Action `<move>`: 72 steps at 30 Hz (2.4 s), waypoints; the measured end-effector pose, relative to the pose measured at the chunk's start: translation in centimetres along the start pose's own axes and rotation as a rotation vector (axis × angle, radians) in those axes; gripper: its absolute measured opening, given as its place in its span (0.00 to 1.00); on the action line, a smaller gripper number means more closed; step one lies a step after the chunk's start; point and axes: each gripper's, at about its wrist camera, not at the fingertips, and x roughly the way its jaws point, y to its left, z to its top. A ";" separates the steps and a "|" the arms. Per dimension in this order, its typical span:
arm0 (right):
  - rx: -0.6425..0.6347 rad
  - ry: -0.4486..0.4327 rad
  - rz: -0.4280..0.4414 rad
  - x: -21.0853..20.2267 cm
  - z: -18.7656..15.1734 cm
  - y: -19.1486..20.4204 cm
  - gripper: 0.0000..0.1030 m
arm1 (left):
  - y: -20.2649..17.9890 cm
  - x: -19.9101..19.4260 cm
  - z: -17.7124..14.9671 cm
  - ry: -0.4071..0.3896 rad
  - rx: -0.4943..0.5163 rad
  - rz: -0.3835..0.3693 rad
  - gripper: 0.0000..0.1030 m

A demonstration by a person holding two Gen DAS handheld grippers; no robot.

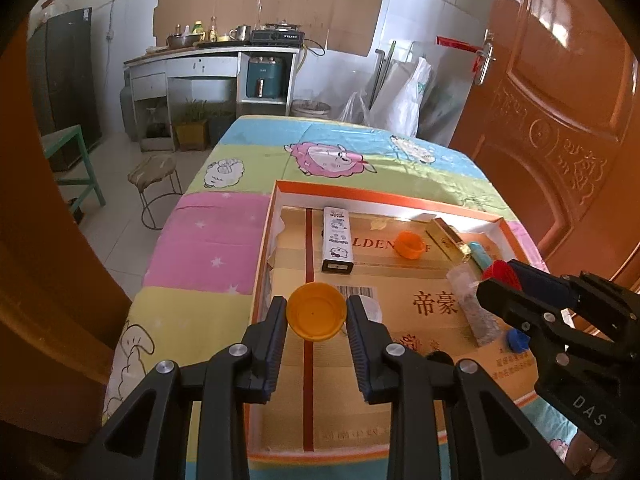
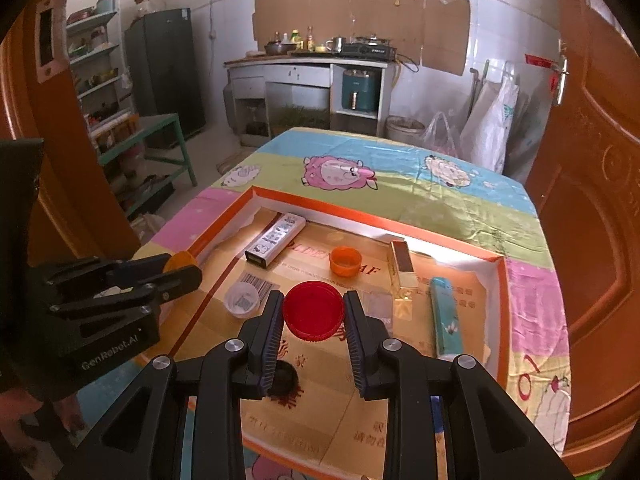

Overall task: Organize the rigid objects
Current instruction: 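Carry the orange cap and red cap with both tools over the box lid, then open the left tool to release the orange cap while the right tool releases the red cap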

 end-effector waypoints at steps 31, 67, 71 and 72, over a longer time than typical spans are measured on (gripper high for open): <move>-0.012 0.113 0.014 6.4 -0.1 -0.4 0.30 | -0.7 4.3 -0.3 0.067 0.082 0.029 0.30; -0.006 0.113 -0.003 6.5 -0.6 -0.5 0.38 | -0.4 3.0 -0.1 0.012 0.066 -0.003 0.43; 0.002 0.104 -0.006 5.8 -0.7 -0.5 0.40 | -0.5 2.5 -0.1 -0.001 0.059 -0.011 0.43; 0.004 0.101 -0.006 5.7 -0.7 -0.5 0.46 | -0.5 2.4 -0.2 -0.003 0.058 -0.012 0.43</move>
